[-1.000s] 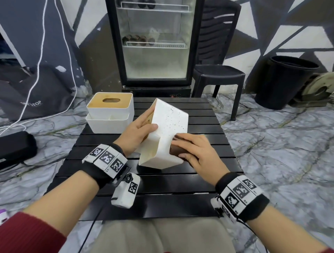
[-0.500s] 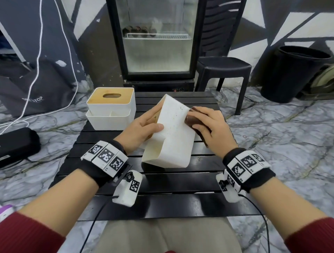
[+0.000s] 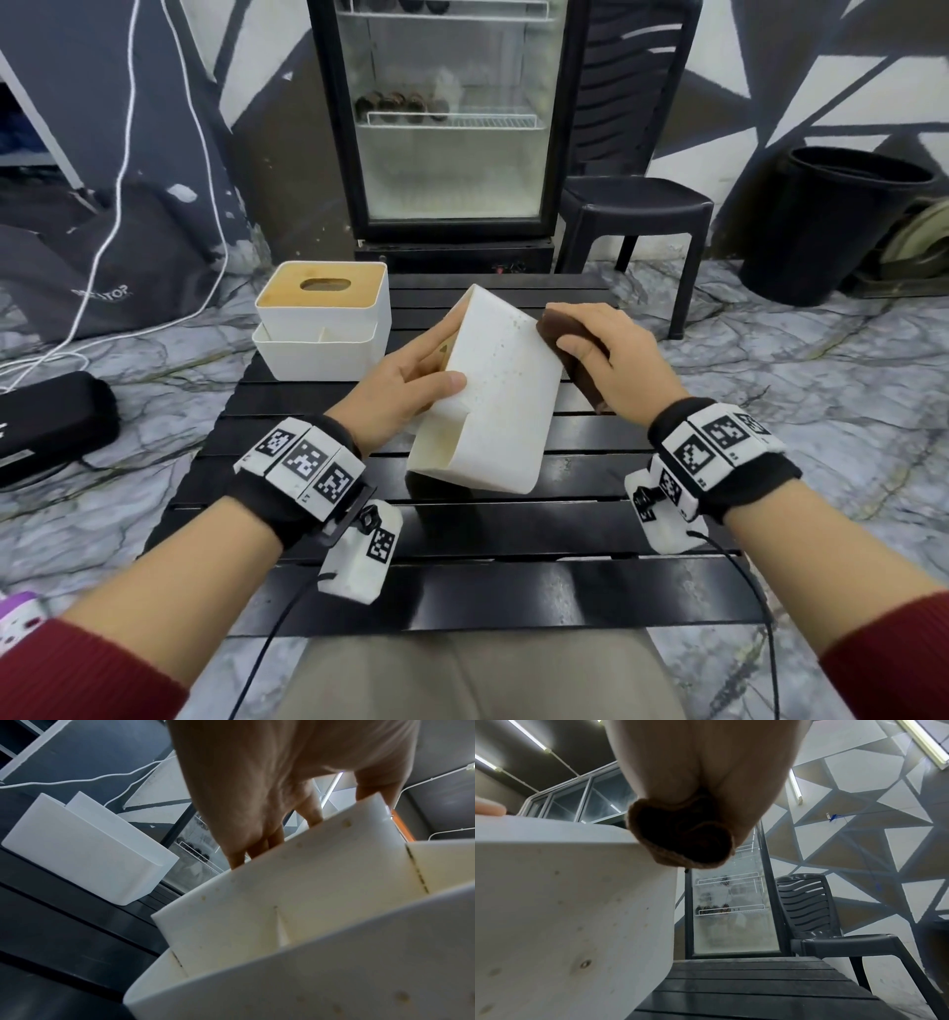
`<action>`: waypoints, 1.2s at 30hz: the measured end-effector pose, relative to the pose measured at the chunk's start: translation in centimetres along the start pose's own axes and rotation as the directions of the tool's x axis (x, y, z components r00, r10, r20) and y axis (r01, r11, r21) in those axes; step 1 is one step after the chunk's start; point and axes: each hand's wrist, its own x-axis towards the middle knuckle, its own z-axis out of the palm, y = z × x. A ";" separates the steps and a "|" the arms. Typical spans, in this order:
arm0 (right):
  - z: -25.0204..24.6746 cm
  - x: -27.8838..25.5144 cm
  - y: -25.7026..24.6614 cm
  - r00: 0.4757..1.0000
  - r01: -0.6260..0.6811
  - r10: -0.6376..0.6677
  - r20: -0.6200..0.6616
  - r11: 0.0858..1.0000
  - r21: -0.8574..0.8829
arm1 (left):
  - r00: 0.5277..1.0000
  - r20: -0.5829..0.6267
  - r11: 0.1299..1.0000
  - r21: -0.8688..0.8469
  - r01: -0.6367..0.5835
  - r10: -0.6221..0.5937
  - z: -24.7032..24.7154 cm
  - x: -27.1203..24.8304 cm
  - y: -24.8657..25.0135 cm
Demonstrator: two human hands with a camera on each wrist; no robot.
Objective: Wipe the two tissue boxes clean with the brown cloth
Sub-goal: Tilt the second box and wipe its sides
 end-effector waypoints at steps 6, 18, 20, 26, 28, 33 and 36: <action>-0.2 -0.5 -1.7 0.995 -0.042 0.044 -0.085 0.999 0.030 | 0.999 -0.026 0.999 -0.020 -0.033 0.033 -0.1 -0.9 0.1; 3.7 -4.8 -6.2 0.959 0.283 -0.282 -0.039 0.959 0.027 | 0.990 -0.144 0.999 -0.052 0.003 -0.011 -1.5 0.8 -0.3; 4.4 -4.9 -6.5 0.958 0.285 -0.285 -0.032 0.959 -0.009 | 0.991 -0.132 0.998 -0.063 0.002 -0.010 -1.5 0.8 -0.4; 5.4 -4.9 -6.4 0.958 0.278 -0.282 -0.056 0.958 -0.063 | 0.994 -0.104 0.994 -0.105 0.009 -0.020 -1.3 0.7 -0.2; 5.2 -4.4 -6.0 0.954 0.289 -0.290 -0.074 0.957 -0.027 | 0.996 -0.085 0.994 -0.107 0.016 -0.025 -1.3 0.7 -0.2; 5.1 -3.5 -5.0 0.953 0.287 -0.285 -0.098 0.958 -0.001 | 0.999 -0.041 0.997 -0.079 0.014 -0.017 -1.2 0.7 -0.1; 5.0 -3.0 -4.4 0.957 0.265 -0.261 -0.128 0.964 0.016 | 1.000 -0.010 0.996 -0.083 0.019 -0.020 -1.1 0.7 0.0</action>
